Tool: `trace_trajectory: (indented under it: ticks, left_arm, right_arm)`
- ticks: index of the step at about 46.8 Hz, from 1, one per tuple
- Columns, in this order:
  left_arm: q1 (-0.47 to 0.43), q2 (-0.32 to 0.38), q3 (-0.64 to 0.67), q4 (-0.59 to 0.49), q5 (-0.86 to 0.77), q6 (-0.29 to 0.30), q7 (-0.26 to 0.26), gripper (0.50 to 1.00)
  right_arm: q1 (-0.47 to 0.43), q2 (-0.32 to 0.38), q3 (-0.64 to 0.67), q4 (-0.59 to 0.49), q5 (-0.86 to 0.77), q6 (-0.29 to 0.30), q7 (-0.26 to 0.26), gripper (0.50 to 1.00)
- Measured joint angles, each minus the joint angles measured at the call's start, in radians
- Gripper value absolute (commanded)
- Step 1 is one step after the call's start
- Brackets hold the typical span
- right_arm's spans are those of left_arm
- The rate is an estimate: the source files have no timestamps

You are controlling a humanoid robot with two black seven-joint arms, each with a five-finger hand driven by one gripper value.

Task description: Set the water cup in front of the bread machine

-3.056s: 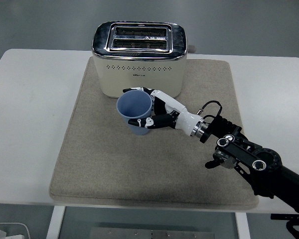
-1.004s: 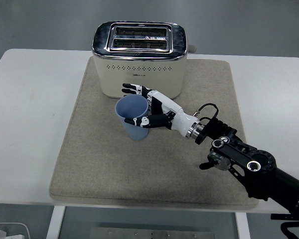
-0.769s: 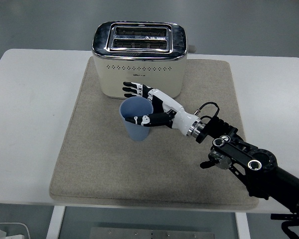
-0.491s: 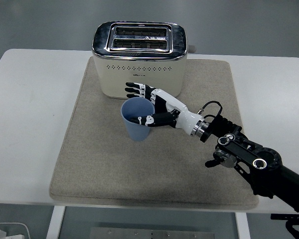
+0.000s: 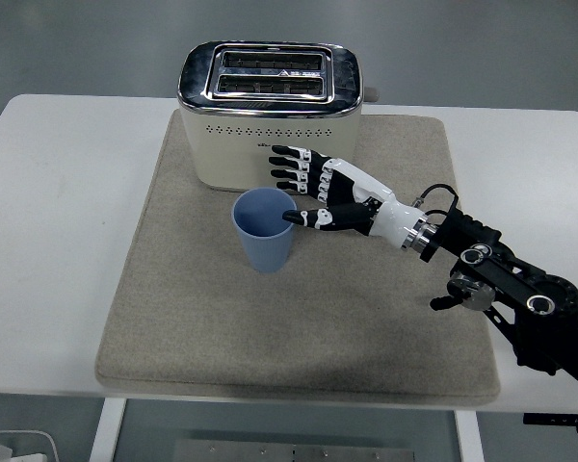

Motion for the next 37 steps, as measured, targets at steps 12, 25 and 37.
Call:
trace_trajectory:
  ticks: [12,25,37]
  left_arm:
    - [0.000,0.000,0.000,0.000,0.000,0.000,0.000,1.000]
    - [0.000,0.000,0.000,0.000,0.000,0.000,0.000,1.000]
    - [0.000,0.000,0.000,0.000,0.000,0.000,0.000,1.000]
  right_arm:
    - [0.000,-0.058,0.000,0.000,0.022,0.037,0.004,0.930]
    - [-0.005,-0.123,-0.001,-0.004,0.022,0.077,0.053,0.930]
    - [-0.016,-0.180,-0.004,-0.014,0.049,0.086,0.073,0.940]
